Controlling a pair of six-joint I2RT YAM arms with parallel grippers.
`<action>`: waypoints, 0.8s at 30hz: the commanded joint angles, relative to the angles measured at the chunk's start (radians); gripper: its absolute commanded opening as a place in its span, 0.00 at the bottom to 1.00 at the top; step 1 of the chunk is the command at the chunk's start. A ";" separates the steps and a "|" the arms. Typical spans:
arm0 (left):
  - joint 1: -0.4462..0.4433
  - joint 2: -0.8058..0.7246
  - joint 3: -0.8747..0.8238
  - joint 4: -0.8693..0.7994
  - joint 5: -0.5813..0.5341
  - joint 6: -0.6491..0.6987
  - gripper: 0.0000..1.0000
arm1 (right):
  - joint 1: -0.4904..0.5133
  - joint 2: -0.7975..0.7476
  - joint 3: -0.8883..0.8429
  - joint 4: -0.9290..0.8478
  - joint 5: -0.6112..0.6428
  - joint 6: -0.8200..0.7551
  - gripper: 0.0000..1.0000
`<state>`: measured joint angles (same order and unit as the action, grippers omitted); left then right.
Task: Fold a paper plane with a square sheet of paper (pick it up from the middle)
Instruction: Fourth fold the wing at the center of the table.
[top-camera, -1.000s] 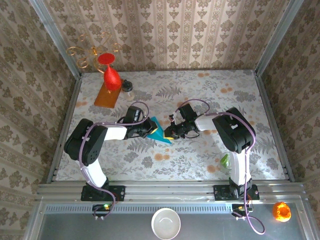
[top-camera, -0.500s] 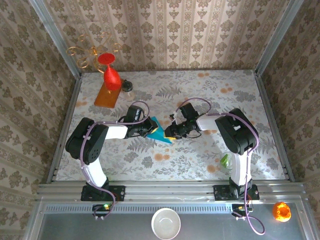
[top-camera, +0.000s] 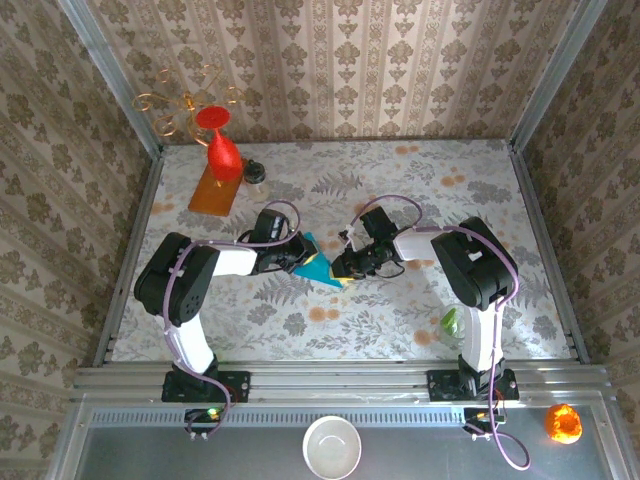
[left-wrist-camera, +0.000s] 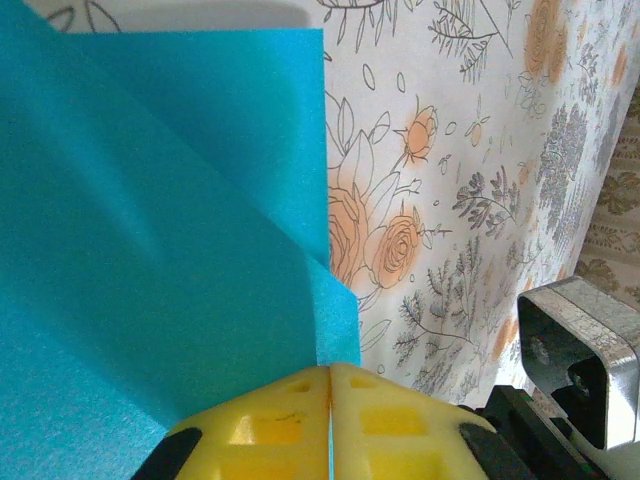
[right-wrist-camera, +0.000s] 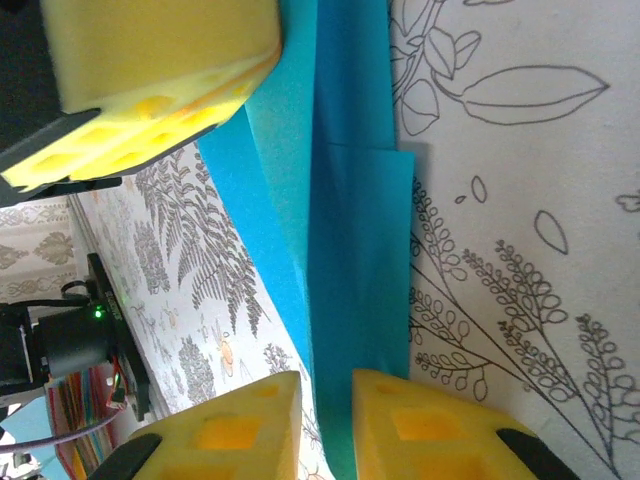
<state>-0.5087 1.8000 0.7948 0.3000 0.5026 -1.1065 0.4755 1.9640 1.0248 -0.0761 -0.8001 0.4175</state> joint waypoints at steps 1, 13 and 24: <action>0.004 0.015 0.029 -0.008 0.017 0.004 0.11 | -0.003 -0.007 -0.012 -0.056 0.045 -0.024 0.21; 0.007 0.025 0.041 -0.007 0.025 0.017 0.11 | -0.019 0.015 -0.022 -0.030 0.027 0.016 0.14; 0.009 0.040 0.056 -0.033 0.025 0.025 0.11 | -0.028 0.024 -0.017 -0.042 0.019 0.030 0.14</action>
<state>-0.5087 1.8221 0.8261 0.2882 0.5175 -1.1030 0.4587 1.9656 1.0191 -0.0803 -0.7868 0.4442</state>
